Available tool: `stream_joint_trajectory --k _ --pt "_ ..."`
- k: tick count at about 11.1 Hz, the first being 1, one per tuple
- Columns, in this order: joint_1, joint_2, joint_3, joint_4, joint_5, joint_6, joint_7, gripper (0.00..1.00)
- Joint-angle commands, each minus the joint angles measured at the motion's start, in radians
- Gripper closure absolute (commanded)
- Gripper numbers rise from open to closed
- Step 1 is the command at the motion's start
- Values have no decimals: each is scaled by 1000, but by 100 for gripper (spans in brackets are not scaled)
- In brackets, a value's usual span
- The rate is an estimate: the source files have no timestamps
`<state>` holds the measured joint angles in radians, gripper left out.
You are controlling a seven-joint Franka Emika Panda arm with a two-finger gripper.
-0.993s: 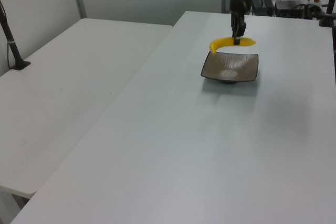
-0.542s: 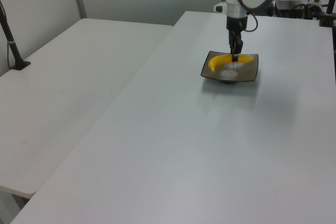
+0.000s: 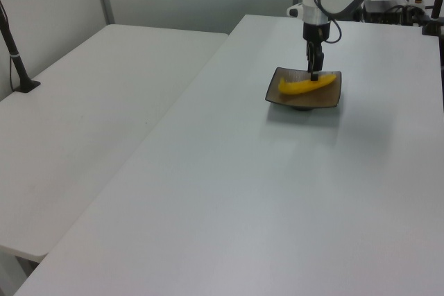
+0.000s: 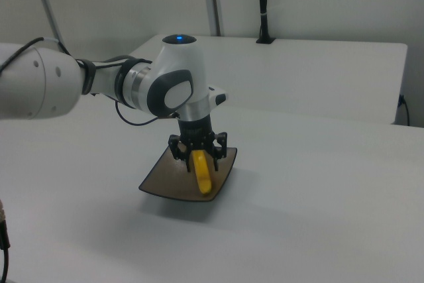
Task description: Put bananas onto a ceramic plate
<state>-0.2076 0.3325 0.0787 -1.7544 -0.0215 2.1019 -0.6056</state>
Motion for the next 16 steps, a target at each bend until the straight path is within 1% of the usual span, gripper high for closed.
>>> stream_joint_trajectory --k 1,3,5,6,7,9,10,12,14,15,16 --pt "16 -104 -7 -2 -6 -63 27 0" --pt "31 -171 -10 22 -5 -126 152 0" --pt "83 -236 -52 53 5 -199 289 0" --pt "106 -272 -60 64 5 -259 378 0" --pt "109 -308 -60 64 8 -314 458 0" --pt "174 -364 -62 64 12 -387 558 0" --pt "213 -388 -72 62 14 -394 585 0" --pt "263 -403 -73 55 26 -393 601 0" --pt "278 -383 -71 32 37 -373 599 0" --pt "293 -379 -71 29 37 -359 601 0" --pt "294 -379 -71 29 37 -356 601 0"
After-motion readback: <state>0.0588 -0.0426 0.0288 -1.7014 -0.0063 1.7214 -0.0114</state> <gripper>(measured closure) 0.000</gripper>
